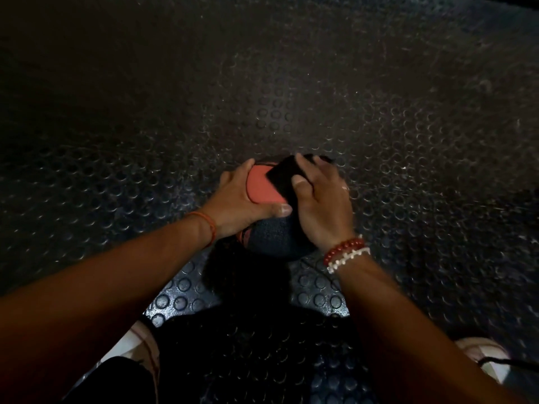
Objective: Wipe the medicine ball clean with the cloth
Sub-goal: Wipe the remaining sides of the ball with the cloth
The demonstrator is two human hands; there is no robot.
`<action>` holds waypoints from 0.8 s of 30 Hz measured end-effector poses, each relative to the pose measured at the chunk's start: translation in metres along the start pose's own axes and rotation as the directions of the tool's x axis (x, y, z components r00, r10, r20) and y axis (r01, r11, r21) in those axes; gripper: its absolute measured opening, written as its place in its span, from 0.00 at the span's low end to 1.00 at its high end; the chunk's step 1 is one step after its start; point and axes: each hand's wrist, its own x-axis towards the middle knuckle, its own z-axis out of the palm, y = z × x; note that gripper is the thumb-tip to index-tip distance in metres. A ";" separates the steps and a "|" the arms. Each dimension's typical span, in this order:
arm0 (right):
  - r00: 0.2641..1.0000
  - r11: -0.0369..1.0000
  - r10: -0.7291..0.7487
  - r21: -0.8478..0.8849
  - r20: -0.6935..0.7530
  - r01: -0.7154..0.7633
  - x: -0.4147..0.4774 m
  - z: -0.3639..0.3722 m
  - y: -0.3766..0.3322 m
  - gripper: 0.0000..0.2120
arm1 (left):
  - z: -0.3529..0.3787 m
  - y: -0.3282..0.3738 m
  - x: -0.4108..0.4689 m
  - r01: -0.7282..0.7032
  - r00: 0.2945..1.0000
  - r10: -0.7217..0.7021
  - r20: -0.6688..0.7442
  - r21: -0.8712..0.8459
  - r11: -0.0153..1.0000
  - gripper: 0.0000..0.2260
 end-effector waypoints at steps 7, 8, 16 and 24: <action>0.963 0.999 -0.037 0.042 0.266 0.027 0.054 -0.008 -0.007 0.18 | 0.003 -0.001 -0.002 -0.013 1.000 0.013 -0.017 0.013 1.000 0.55; 0.955 0.994 0.044 0.081 0.292 -0.071 0.062 -0.008 -0.004 0.17 | 0.004 -0.001 -0.003 -0.011 1.000 0.011 -0.024 0.012 1.000 0.55; 0.786 0.663 0.542 0.425 0.297 -0.617 0.041 -0.010 0.023 0.18 | 0.003 -0.001 -0.004 -0.001 1.000 0.000 -0.014 -0.035 0.999 0.56; 0.997 0.997 0.063 -0.050 0.036 -0.061 0.006 0.005 -0.010 0.27 | 0.004 -0.008 -0.004 -0.053 0.998 0.055 -0.038 0.056 0.997 0.61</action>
